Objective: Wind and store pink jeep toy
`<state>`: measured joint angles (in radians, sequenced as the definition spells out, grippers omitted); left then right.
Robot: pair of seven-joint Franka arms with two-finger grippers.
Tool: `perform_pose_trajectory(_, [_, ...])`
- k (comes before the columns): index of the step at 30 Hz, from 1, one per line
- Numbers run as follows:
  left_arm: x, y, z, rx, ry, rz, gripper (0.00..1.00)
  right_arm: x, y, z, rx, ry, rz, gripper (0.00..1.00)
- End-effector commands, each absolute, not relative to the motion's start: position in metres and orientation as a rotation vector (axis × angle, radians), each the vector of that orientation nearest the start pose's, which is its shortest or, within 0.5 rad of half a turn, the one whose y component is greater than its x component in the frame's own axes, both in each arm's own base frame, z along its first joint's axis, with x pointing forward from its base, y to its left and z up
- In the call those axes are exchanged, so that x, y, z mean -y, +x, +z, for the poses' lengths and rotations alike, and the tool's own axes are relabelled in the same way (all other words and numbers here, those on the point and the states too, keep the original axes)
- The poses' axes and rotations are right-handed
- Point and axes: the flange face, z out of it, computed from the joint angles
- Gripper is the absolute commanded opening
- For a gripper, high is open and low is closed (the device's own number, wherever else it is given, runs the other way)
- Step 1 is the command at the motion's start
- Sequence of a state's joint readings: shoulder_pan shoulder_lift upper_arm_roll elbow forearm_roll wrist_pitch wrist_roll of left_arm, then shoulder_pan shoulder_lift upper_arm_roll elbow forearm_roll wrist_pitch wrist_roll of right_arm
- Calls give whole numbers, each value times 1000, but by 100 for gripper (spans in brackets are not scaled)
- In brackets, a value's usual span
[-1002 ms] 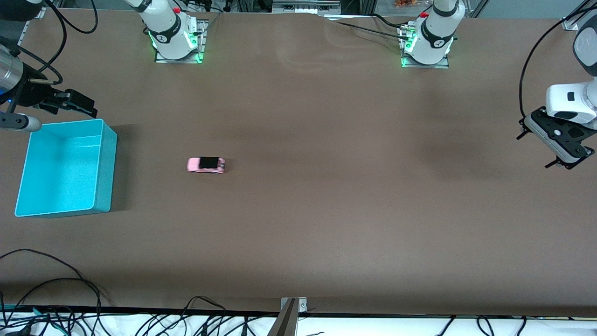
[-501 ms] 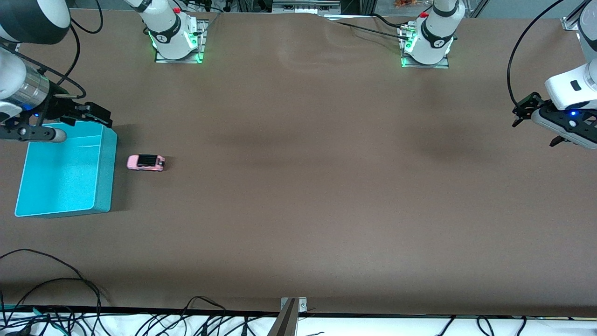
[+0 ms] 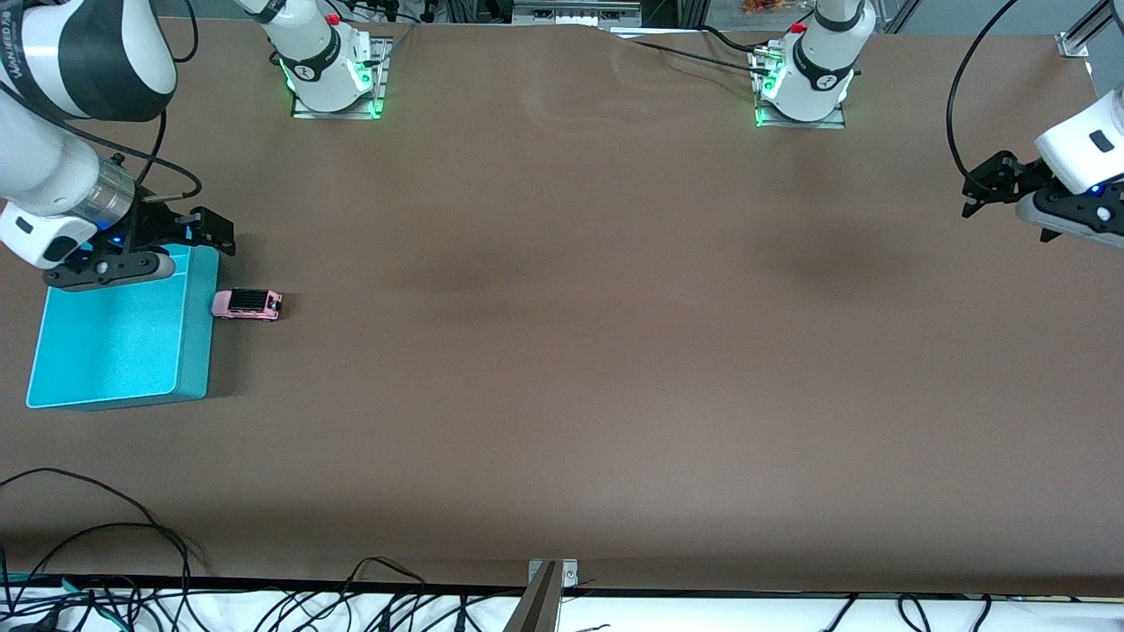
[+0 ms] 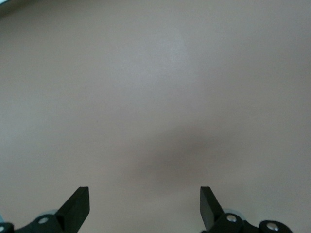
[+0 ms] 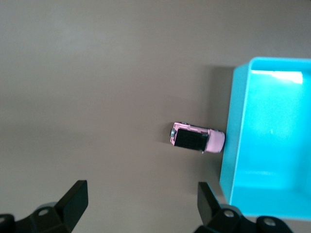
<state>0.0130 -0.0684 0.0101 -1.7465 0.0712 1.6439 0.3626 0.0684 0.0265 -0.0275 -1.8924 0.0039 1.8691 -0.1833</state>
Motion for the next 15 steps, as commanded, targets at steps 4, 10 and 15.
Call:
perform_pose_trajectory(4, [-16,530,601,-357,-3167,75,100,-16,542,439,708,-3040,-4,100])
perform_pose_trajectory(10, [-2,523,612,-115,-3197,157,100,-6,532,397,969,-2983,-75,100])
perform_pose_trajectory(15, [12,522,619,-113,-3187,160,100,8,523,373,1212,-2908,-106,100])
